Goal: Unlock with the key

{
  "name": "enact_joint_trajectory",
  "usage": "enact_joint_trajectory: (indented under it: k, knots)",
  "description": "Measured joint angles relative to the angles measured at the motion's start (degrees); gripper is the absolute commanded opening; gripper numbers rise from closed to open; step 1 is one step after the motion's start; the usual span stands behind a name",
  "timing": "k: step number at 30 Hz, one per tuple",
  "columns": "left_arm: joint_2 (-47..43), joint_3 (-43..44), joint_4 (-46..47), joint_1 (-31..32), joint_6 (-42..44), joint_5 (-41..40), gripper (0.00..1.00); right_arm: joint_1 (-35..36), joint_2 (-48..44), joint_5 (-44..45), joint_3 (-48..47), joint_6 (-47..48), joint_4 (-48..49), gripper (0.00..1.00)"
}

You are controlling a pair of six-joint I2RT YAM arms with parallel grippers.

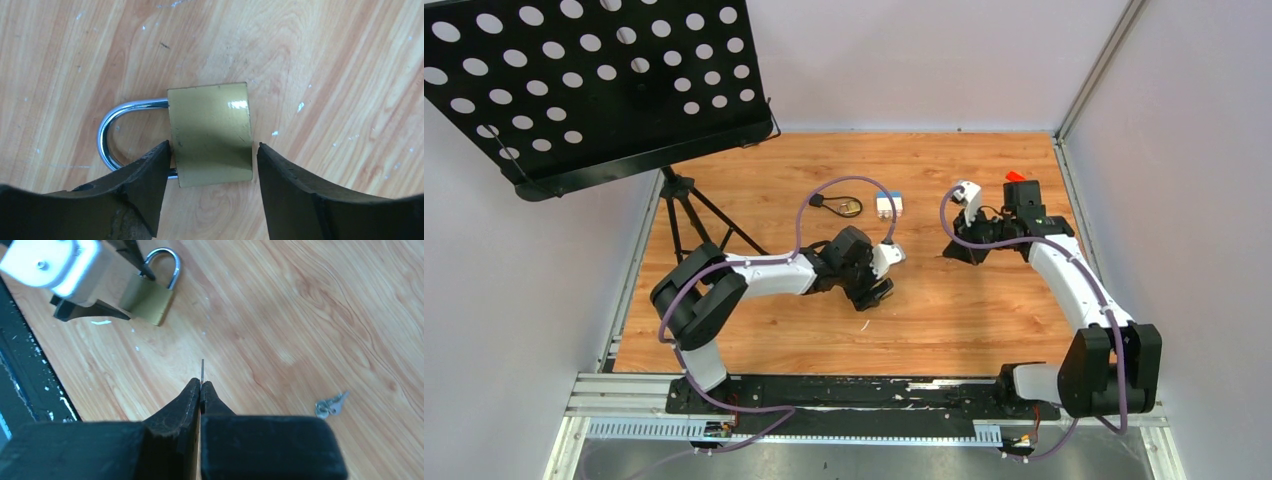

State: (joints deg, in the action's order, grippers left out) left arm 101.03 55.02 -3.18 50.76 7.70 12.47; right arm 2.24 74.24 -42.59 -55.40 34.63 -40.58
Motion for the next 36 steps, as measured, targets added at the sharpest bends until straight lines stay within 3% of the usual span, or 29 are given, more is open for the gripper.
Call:
enact_joint_trajectory:
  k: [6,12,18,24,36]
  knots:
    - [-3.0,-1.1,-2.7,-3.2,3.7,6.8,0.90,2.8,-2.2,-1.5,-0.3,-0.5,0.2,0.00]
    - [-9.2,-0.3,-10.0,-3.9,16.3,10.3,0.91,2.8,-5.4,-2.3,0.9,-0.7,1.7,0.00]
    - [-9.7,1.8,-14.5,-3.9,29.7,11.6,0.91,2.8,-6.2,-2.6,2.1,-0.7,2.2,0.00]
    - [-5.7,3.0,-16.3,-3.9,45.0,14.2,0.92,2.8,-6.9,-2.6,3.0,-0.6,2.3,0.00]
    - [8.3,19.8,-32.7,-3.9,67.4,17.1,0.92,2.8,-7.1,-2.5,3.9,-0.1,2.6,0.00]
